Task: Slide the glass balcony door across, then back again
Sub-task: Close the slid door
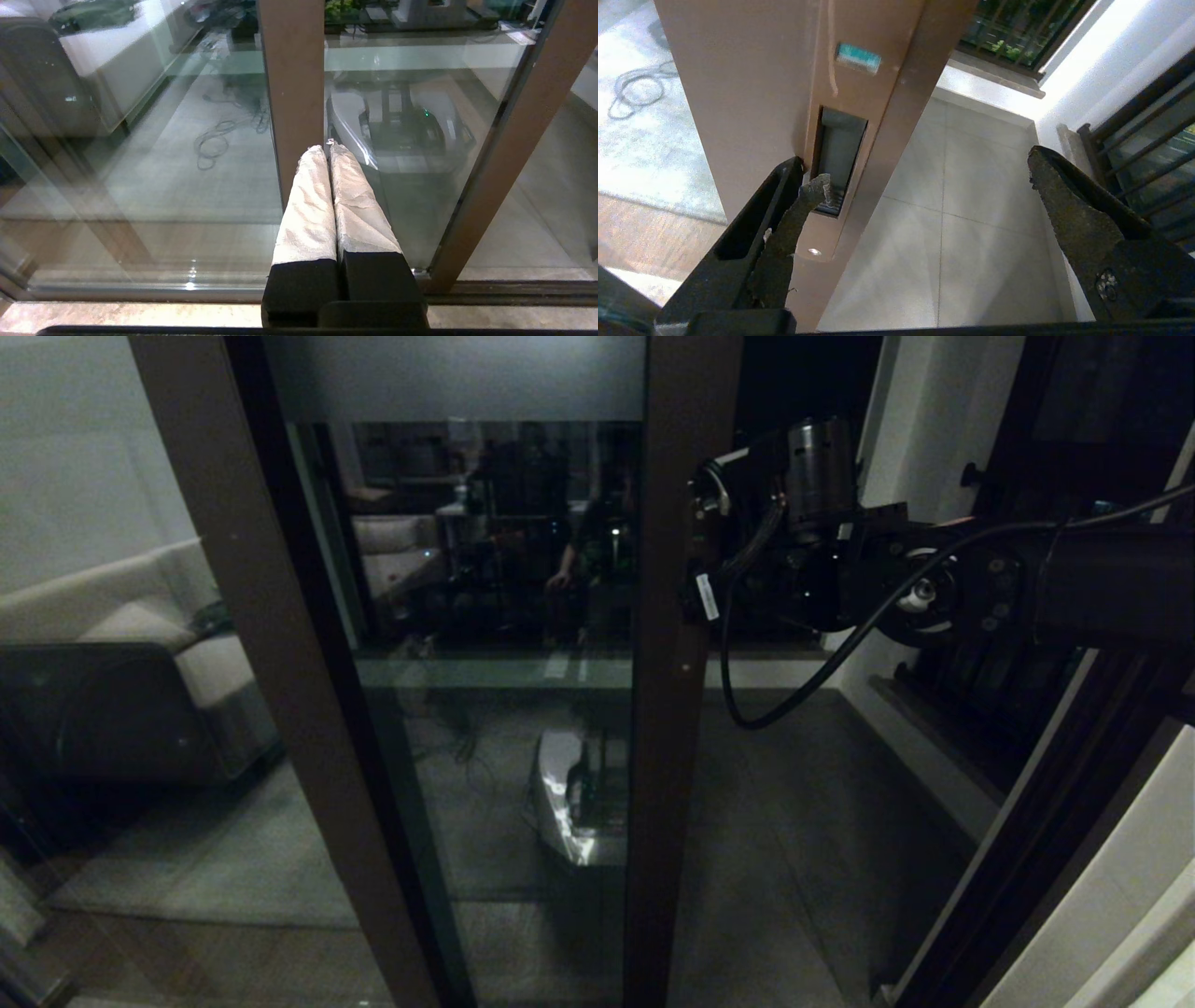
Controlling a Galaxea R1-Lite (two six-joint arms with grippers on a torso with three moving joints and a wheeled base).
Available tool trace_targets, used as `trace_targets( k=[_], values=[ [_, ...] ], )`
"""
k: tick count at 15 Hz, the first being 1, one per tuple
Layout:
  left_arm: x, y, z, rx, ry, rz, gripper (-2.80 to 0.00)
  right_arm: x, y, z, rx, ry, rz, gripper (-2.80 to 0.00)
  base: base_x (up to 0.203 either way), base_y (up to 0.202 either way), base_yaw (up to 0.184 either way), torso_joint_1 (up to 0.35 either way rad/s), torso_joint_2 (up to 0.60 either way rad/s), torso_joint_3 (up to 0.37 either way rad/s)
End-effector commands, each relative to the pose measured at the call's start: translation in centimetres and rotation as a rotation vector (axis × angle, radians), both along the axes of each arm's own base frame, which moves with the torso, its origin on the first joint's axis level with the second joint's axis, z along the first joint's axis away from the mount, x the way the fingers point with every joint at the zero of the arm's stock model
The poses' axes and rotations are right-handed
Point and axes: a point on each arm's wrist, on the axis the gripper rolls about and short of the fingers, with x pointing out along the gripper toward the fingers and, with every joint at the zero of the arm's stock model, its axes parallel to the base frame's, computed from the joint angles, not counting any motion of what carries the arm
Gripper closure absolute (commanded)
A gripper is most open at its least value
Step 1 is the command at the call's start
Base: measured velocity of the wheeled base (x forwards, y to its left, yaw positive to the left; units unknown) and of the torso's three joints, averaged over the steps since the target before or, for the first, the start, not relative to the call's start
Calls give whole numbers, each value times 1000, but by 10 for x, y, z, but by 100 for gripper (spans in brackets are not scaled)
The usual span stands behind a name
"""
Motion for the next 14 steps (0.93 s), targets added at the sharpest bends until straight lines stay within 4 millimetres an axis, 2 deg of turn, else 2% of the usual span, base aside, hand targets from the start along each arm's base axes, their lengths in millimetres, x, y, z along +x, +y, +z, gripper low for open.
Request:
trace_targets(
  k=[1,9,14],
  values=[
    [0,0,0,0,0,0,0,-3,-3,2,7,-11,-2,-280,0,0,0,0,0,0],
    [0,0,0,0,0,0,0,-8,-18,-11,-60,31,-17,-280,0,0,0,0,0,0],
    [0,0,0,0,0,0,0,-7,-23,-10,-60,30,-29,-280,0,0,0,0,0,0]
  ],
)
